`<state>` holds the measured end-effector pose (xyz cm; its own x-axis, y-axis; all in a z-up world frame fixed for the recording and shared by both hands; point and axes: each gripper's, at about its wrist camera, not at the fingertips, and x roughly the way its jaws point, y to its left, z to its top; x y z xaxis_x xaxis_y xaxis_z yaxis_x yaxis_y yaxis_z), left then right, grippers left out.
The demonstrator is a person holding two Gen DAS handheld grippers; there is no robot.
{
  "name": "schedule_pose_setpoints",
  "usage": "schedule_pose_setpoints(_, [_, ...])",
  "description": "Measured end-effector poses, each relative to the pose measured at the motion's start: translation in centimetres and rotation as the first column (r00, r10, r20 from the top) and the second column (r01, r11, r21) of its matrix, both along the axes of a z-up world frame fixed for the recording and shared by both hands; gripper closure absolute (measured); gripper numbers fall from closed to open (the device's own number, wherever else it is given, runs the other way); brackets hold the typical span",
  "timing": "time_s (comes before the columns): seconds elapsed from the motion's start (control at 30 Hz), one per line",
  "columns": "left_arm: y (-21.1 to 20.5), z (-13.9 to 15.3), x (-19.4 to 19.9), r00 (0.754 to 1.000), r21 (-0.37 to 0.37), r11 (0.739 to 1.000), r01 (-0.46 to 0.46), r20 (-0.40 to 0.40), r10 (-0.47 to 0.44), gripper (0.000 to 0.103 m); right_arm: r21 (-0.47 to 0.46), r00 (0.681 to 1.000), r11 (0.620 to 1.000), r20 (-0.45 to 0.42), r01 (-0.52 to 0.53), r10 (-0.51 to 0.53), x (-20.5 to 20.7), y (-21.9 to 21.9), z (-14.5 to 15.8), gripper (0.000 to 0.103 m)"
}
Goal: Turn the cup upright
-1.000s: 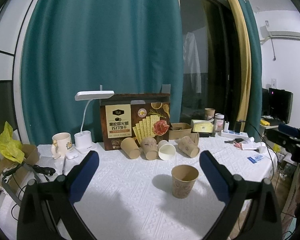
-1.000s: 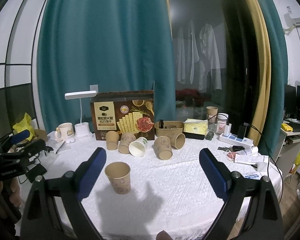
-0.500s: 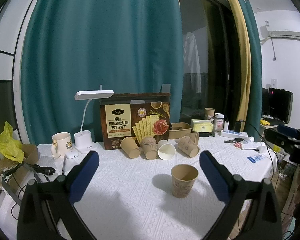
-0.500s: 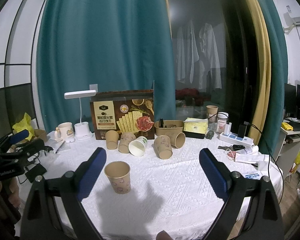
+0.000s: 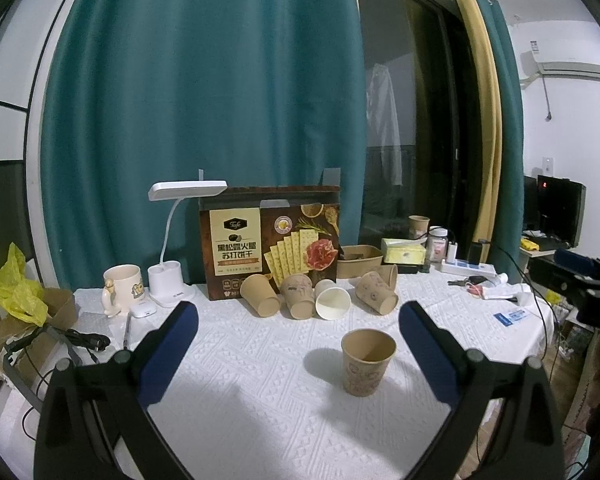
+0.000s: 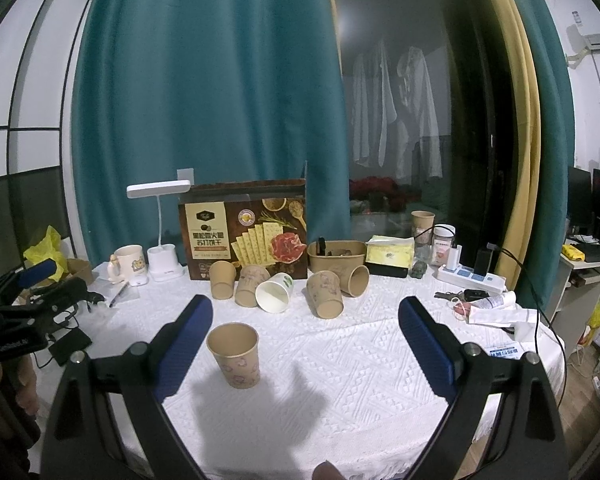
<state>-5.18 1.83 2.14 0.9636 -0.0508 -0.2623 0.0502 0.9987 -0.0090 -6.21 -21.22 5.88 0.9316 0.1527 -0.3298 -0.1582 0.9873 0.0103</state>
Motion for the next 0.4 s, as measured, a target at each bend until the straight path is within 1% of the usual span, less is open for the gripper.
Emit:
schedule_pose_setpoints(0.23, [-0.25,-0.08,-0.04,1.0,0.001,1.0,0.003,-0.002,-0.003,0.003,0.0,1.0,1.0,-0.002,-0.001,0.001,0.02,-0.12,-0.01,0.01])
schedule_pose_setpoints(0.4, [-0.5,-0.19,-0.07,1.0,0.0,1.0,0.004,0.0,-0.004,0.003,-0.02,1.0,1.0,0.006,0.012,-0.012,0.25,-0.17,-0.12,0.01])
